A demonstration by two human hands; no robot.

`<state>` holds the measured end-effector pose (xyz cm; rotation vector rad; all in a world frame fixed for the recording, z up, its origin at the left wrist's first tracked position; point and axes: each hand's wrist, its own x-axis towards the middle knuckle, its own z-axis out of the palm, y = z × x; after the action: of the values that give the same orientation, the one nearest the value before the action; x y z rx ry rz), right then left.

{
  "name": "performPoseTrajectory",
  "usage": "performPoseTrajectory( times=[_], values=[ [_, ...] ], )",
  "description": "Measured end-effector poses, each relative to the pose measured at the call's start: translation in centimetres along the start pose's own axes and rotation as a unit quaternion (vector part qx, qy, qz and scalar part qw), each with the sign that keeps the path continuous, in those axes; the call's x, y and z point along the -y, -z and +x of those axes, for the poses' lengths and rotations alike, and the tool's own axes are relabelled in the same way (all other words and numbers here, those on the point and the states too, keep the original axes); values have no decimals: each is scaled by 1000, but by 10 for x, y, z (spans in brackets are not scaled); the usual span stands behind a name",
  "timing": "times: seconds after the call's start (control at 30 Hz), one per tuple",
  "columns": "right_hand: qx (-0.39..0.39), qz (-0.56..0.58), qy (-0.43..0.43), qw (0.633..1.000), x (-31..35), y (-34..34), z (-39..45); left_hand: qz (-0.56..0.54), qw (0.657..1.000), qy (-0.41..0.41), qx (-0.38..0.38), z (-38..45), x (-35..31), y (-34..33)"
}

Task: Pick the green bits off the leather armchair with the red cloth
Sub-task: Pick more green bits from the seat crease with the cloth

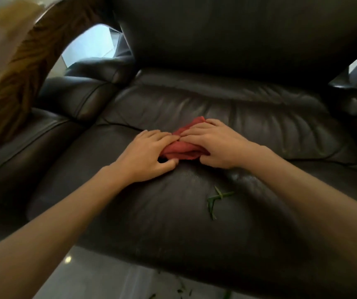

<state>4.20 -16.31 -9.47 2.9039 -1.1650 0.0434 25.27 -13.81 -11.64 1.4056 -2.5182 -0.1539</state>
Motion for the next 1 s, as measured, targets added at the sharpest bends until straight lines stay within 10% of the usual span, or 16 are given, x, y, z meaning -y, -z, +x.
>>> performPoseTrajectory(
  times=[0.13, 0.6, 0.83, 1.0],
  values=[
    [-75, 72, -20, 994, 9, -12, 3, -35, 995, -6, -97, 5, -3, -4],
    [-16, 122, -148, 981, 40, 27, -35, -124, 989, -4, -74, -28, -45, 14],
    [-147, 79, -130, 977, 30, 65, -27, -121, 969, -15, -213, -5, -41, 38],
    [-81, 99, -185, 974, 26, 27, -18, -92, 990, 33, -103, 6, -24, 14]
  ],
)
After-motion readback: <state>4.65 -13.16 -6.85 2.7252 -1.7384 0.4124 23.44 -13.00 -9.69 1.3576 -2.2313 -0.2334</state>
